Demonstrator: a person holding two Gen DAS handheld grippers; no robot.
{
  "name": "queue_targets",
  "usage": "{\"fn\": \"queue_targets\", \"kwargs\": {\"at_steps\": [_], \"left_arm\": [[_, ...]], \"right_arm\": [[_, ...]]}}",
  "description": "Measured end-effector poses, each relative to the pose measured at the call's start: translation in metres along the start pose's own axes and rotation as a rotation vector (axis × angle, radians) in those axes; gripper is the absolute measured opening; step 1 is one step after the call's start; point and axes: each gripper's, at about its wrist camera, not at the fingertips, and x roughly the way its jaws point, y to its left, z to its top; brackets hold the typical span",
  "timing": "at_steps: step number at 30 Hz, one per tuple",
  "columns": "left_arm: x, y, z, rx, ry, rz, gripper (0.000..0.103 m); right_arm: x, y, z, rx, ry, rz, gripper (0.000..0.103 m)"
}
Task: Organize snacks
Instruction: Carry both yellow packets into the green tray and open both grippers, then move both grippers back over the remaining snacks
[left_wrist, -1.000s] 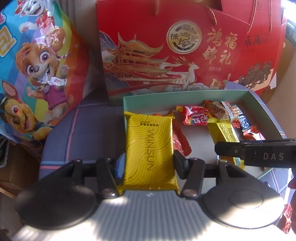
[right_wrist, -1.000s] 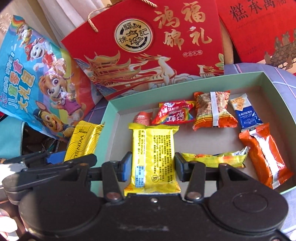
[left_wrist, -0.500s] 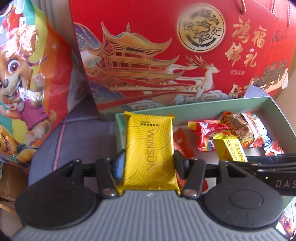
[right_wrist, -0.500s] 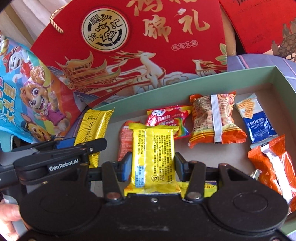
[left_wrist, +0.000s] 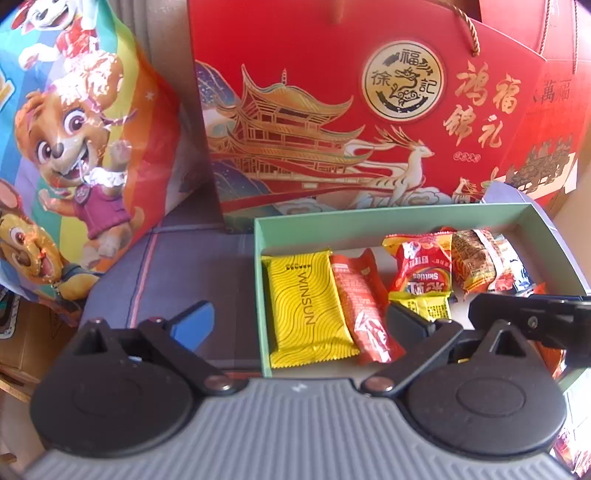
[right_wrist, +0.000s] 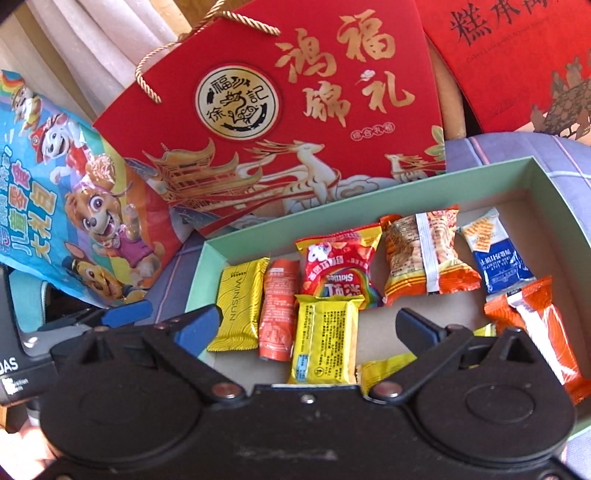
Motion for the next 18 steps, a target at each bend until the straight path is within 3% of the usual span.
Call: {"fn": "queue_targets", "kwargs": {"at_steps": [18], "left_arm": [[-0.078,-0.001,-0.103,-0.014,0.065,-0.013,0.103]], "right_arm": [[-0.081,0.004,-0.079,-0.002,0.022,-0.011,0.103]]}}
